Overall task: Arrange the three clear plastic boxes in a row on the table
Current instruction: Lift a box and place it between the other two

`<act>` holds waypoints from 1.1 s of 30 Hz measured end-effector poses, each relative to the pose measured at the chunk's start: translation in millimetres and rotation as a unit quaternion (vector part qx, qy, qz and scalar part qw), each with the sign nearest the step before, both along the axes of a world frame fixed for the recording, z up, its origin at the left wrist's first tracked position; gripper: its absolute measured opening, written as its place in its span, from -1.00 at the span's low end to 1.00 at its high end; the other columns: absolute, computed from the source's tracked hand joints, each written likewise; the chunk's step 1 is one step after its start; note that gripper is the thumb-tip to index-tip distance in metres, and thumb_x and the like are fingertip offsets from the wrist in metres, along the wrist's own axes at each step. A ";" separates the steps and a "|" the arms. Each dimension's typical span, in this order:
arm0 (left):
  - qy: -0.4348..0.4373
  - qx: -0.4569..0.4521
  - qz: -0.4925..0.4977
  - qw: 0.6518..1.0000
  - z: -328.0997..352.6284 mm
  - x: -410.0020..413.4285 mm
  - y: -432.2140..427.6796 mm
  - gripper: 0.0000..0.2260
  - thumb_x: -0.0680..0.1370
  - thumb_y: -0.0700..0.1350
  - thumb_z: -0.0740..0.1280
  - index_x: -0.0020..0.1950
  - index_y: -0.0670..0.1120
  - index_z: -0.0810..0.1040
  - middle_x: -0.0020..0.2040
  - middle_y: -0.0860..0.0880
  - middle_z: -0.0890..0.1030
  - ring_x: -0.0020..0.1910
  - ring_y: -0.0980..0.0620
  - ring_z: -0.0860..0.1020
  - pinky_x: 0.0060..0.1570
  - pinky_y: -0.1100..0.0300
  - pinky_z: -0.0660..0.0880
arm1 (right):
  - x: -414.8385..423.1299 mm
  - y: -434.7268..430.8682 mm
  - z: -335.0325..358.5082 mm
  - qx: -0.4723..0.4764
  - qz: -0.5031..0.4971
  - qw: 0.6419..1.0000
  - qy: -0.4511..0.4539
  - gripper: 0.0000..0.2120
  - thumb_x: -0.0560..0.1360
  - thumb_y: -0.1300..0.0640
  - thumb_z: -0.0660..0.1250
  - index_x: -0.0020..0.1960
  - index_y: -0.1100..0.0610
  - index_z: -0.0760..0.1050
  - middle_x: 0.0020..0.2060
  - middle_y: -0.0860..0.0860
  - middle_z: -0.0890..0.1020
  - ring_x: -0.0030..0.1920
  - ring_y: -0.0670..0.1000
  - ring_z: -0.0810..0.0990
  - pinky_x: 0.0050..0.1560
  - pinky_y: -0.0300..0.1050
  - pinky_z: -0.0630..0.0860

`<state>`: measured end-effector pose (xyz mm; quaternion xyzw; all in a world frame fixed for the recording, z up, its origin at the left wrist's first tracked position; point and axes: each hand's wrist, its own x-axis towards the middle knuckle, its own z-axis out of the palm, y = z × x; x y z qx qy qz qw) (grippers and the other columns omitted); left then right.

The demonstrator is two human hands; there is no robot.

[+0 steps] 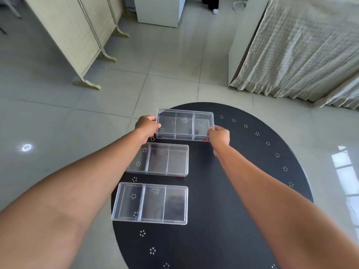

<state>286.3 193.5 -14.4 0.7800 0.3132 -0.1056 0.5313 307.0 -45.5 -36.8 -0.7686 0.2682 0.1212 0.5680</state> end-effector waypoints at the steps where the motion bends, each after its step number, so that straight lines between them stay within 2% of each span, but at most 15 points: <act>1: 0.003 0.000 0.007 1.000 -1.0 -3.6 10.0 -0.55 0.55 -0.25 0.33 0.45 -0.14 0.44 0.36 -0.12 0.55 0.28 -0.12 0.55 0.25 0.02 0.53 | -2.0 8.5 -1.5 0.002 0.008 1.000 0.006 -0.72 0.52 0.20 0.21 -0.32 0.05 0.56 -0.36 -0.05 0.61 -0.31 0.00 0.52 -0.32 -0.21 0.42; 5: 0.019 -0.009 0.024 1.000 -7.2 -17.0 41.4 -0.57 0.55 -0.24 0.34 0.43 -0.12 0.47 0.33 -0.13 0.58 0.26 -0.12 0.57 0.17 0.11 0.52 | -13.6 36.7 -3.3 0.010 0.040 0.999 0.024 -0.76 0.49 0.23 0.18 -0.23 0.11 0.60 -0.34 0.01 0.61 -0.29 0.02 0.46 -0.30 -0.18 0.36; 7: 0.024 -0.014 0.029 0.999 -11.1 -21.6 51.2 -0.57 0.55 -0.26 0.35 0.42 -0.12 0.48 0.31 -0.13 0.60 0.26 -0.11 0.58 0.17 0.12 0.51 | -18.5 45.0 -3.2 0.008 0.046 0.998 0.029 -0.76 0.48 0.25 0.16 -0.10 0.21 0.62 -0.25 0.23 0.61 -0.24 0.04 0.41 -0.24 -0.12 0.33; 8: 0.026 -0.018 0.033 0.999 -13.3 -23.7 54.9 -0.57 0.54 -0.27 0.35 0.42 -0.13 0.48 0.30 -0.13 0.61 0.26 -0.10 0.58 0.15 0.14 0.49 | -20.3 48.1 -3.1 0.005 0.047 0.998 0.028 -0.74 0.47 0.25 0.15 -0.01 0.26 0.60 -0.15 0.32 0.61 -0.22 0.04 0.39 -0.22 -0.10 0.31; 9: 0.026 -0.021 0.033 0.999 -15.5 -25.4 57.7 -0.57 0.54 -0.28 0.36 0.42 -0.14 0.48 0.30 -0.14 0.61 0.26 -0.10 0.58 0.16 0.15 0.47 | -21.7 50.1 -3.2 0.002 0.048 0.998 0.026 -0.72 0.46 0.25 0.14 0.04 0.28 0.58 -0.10 0.33 0.61 -0.22 0.04 0.38 -0.22 -0.09 0.31; 10: 0.026 -0.021 0.031 0.999 -17.8 -26.5 59.5 -0.57 0.53 -0.29 0.36 0.42 -0.16 0.48 0.29 -0.14 0.61 0.26 -0.09 0.58 0.17 0.18 0.45 | -22.7 51.6 -2.8 -0.001 0.051 0.998 0.026 -0.70 0.46 0.26 0.14 0.07 0.29 0.57 -0.14 0.33 0.59 -0.22 0.03 0.38 -0.22 -0.09 0.30; 12: 0.024 -0.024 0.023 0.999 -21.1 -28.1 60.9 -0.56 0.53 -0.29 0.37 0.41 -0.17 0.48 0.30 -0.15 0.61 0.27 -0.09 0.58 0.21 0.19 0.44 | -24.2 52.6 -2.2 -0.006 0.053 0.998 0.028 -0.70 0.46 0.27 0.13 0.07 0.32 0.55 -0.27 0.14 0.52 -0.22 0.04 0.35 -0.22 -0.09 0.28; 15: 0.021 -0.021 0.007 1.000 -22.4 -28.9 60.6 -0.55 0.53 -0.27 0.38 0.43 -0.16 0.47 0.34 -0.14 0.58 0.31 -0.07 0.55 0.32 0.15 0.42 | -26.6 50.9 -2.5 -0.009 0.044 0.999 0.027 -0.73 0.47 0.26 0.14 0.02 0.32 0.55 -0.27 0.06 0.50 -0.24 0.05 0.34 -0.26 -0.11 0.27; 19: 0.015 -0.016 -0.014 1.000 -23.2 -30.1 55.4 -0.55 0.53 -0.26 0.38 0.43 -0.17 0.47 0.36 -0.13 0.57 0.32 -0.06 0.55 0.40 0.09 0.39 | -29.3 45.9 0.4 -0.017 0.034 0.999 0.026 -0.75 0.51 0.24 0.16 -0.18 0.11 0.60 -0.39 -0.04 0.57 -0.40 -0.01 0.38 -0.42 -0.25 0.28; 25: 0.013 -0.014 -0.023 1.000 -23.0 -28.6 51.3 -0.56 0.53 -0.28 0.37 0.42 -0.17 0.48 0.34 -0.14 0.58 0.29 -0.07 0.57 0.39 0.05 0.43 | -30.9 43.5 -0.9 -0.027 0.033 0.999 0.020 -0.76 0.51 0.23 0.15 -0.16 0.09 0.58 -0.40 -0.02 0.50 -0.43 -0.01 0.30 -0.43 -0.22 0.23; 33: 0.016 0.004 -0.019 1.000 -23.2 -28.2 49.5 -0.55 0.53 -0.25 0.37 0.43 -0.16 0.47 0.34 -0.12 0.58 0.30 -0.06 0.56 0.39 0.07 0.42 | -29.7 43.0 -1.0 -0.041 0.042 0.998 0.017 -0.75 0.52 0.22 0.13 -0.27 0.07 0.49 -0.47 -0.07 0.45 -0.48 -0.04 0.29 -0.51 -0.26 0.21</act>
